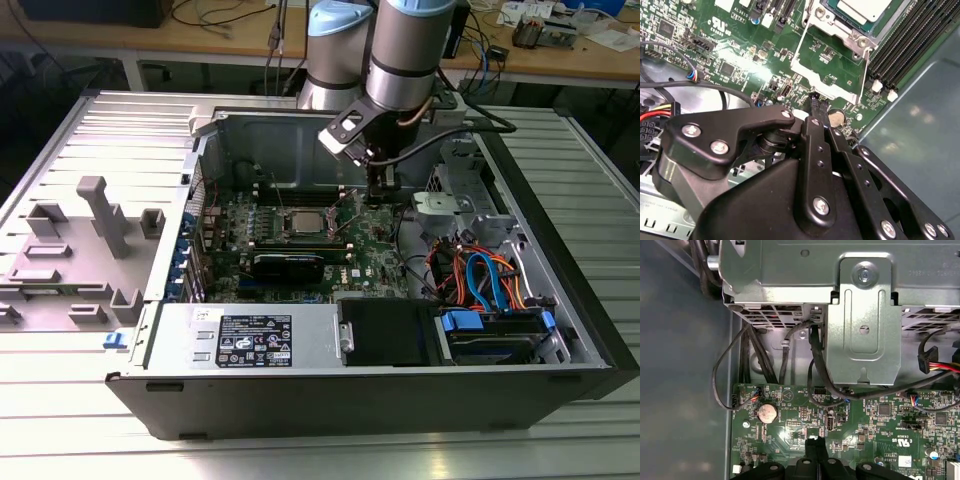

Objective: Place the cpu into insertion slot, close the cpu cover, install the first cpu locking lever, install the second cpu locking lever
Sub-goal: 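Close the cpu cover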

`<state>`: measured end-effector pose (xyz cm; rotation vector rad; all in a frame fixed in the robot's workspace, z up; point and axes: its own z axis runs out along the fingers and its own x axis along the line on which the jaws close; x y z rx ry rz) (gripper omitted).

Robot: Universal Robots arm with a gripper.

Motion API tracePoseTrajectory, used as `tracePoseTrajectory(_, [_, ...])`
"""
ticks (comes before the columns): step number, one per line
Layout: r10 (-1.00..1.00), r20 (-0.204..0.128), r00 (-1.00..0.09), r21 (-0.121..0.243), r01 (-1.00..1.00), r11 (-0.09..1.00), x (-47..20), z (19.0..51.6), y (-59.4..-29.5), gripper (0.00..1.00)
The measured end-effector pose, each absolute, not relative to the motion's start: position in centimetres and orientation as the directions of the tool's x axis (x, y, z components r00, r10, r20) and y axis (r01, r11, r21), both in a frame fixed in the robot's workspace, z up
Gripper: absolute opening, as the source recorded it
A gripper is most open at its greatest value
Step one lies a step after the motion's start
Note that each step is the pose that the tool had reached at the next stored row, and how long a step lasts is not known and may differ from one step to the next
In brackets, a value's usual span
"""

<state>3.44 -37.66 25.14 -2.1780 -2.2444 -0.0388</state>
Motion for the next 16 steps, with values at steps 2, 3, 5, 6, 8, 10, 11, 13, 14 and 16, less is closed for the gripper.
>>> tracePoseTrajectory(2, [0.999, 0.027, -0.030, 0.008, 1.000, 0.030, 3.3, 25.1, -37.7, 0.11])
tracePoseTrajectory(3, [0.999, 0.027, -0.030, 0.008, 1.000, 0.030, 3.1, 25.1, -37.7, 0.11])
tracePoseTrajectory(5, [0.999, 0.027, -0.030, 0.008, 1.000, 0.030, 2.8, 25.1, -37.7, 0.11])
tracePoseTrajectory(6, [0.999, 0.027, -0.030, 0.008, 1.000, 0.030, 2.5, 25.1, -37.7, 0.11])
tracePoseTrajectory(8, [0.999, 0.027, -0.030, 0.008, 1.000, 0.030, 2.1, 25.1, -37.7, 0.11])
tracePoseTrajectory(10, [0.999, 0.029, -0.030, 0.008, 1.000, 0.030, 1.8, 25.1, -37.7, 0.11])
tracePoseTrajectory(11, [0.999, 0.029, -0.030, 0.008, 1.000, 0.030, 1.6, 25.1, -37.7, 0.11])
tracePoseTrajectory(13, [0.999, 0.030, -0.030, 0.008, 1.000, 0.030, 1.0, 25.1, -37.7, 0.11])
tracePoseTrajectory(14, [0.999, 0.030, -0.030, 0.008, 1.000, 0.030, 0.9, 25.1, -37.7, 0.11])
tracePoseTrajectory(16, [0.999, 0.031, -0.030, 0.008, 1.000, 0.030, 0.5, 25.1, -37.7, 0.11])
